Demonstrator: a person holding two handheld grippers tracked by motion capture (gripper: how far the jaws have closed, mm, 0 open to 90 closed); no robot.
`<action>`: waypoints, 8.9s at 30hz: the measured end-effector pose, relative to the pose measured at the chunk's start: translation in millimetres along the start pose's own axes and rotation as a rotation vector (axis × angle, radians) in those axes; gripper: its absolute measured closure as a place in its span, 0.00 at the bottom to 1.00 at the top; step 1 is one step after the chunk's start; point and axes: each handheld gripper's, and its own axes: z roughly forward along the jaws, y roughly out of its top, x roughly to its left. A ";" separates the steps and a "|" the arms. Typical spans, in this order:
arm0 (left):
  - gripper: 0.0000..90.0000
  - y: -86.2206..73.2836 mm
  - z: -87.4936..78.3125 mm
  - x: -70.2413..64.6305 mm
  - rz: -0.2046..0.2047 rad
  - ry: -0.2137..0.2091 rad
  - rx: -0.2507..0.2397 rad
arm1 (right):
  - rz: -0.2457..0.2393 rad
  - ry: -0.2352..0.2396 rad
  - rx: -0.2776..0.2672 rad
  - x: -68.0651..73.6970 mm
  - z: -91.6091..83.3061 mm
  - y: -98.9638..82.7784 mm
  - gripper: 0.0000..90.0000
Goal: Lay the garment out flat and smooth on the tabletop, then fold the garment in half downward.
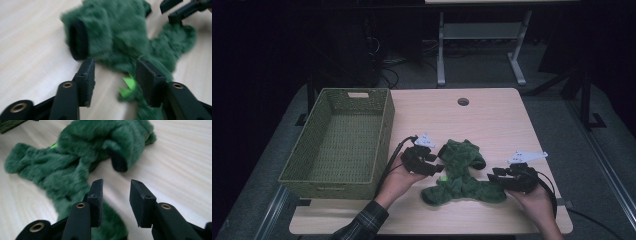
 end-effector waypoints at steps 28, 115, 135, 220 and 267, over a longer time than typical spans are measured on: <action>0.89 22.9 44.3 36.0 -0.017 -0.069 0.039 | -0.003 0.035 0.039 -13.8 37.9 27.1 0.87; 0.97 61.4 45.7 61.5 -0.065 0.044 0.038 | -0.050 -0.002 0.078 -41.4 64.7 110.5 0.96; 0.97 13.9 63.9 82.7 -0.148 0.145 0.002 | 0.077 -0.056 0.128 -65.2 79.3 80.3 0.96; 0.14 -107.8 -13.7 -50.8 -0.022 0.188 0.058 | -0.154 0.135 0.022 80.5 47.0 73.8 0.80; 0.14 -119.6 -14.9 -46.2 0.037 0.171 -0.020 | -0.324 0.130 0.127 140.3 114.2 51.4 0.90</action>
